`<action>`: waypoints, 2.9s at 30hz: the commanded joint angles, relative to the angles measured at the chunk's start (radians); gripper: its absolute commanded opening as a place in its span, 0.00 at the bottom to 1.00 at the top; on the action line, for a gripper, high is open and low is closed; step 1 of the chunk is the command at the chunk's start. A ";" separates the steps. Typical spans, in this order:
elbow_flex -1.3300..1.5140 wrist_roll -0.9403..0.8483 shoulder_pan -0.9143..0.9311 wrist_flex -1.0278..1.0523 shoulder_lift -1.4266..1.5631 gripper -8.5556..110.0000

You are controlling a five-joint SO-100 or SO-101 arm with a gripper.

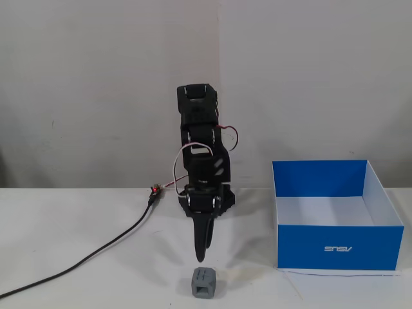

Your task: Pick the gray block and keep it in the box.

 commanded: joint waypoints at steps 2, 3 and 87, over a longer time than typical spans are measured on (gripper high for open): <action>-0.112 0.008 0.011 -0.023 -0.084 0.25; -0.120 0.008 0.014 -0.029 -0.104 0.25; -0.540 -0.299 -0.365 0.141 -0.064 0.12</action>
